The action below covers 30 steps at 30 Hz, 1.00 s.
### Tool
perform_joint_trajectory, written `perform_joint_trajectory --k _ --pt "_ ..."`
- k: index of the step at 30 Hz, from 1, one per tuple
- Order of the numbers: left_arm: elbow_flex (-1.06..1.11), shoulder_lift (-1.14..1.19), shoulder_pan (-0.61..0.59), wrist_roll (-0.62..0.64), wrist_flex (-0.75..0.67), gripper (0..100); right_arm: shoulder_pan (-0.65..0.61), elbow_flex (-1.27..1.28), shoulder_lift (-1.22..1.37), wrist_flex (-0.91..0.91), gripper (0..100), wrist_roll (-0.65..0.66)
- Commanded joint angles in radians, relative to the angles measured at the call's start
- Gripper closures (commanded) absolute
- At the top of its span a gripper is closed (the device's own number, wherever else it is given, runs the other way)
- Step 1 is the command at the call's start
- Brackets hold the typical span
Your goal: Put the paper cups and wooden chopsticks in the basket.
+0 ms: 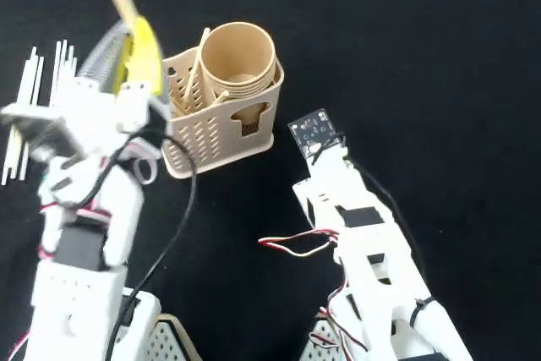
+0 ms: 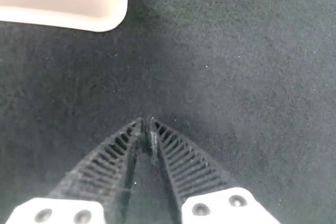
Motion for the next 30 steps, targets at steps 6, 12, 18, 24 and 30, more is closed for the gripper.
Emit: perform_joint_trajectory --k 6,12,18,24,30 --pt "0.076 0.041 0.012 0.005 -0.054 94 -0.012 -0.01 -0.03 -0.021 98.5 0.008" --pt "0.024 0.032 0.008 0.104 0.084 87 -0.012 -0.01 -0.03 -0.021 98.5 0.008" --pt "-0.002 0.029 -0.016 0.104 0.1 87 -0.012 -0.01 -0.03 -0.021 98.5 0.008" --pt "-0.028 0.031 -0.07 0.106 0.103 87 -0.012 -0.01 -0.03 -0.021 98.5 0.008" --pt "-0.073 0.029 -0.079 0.103 0.161 87 -0.012 -0.01 -0.03 -0.021 98.5 0.008"
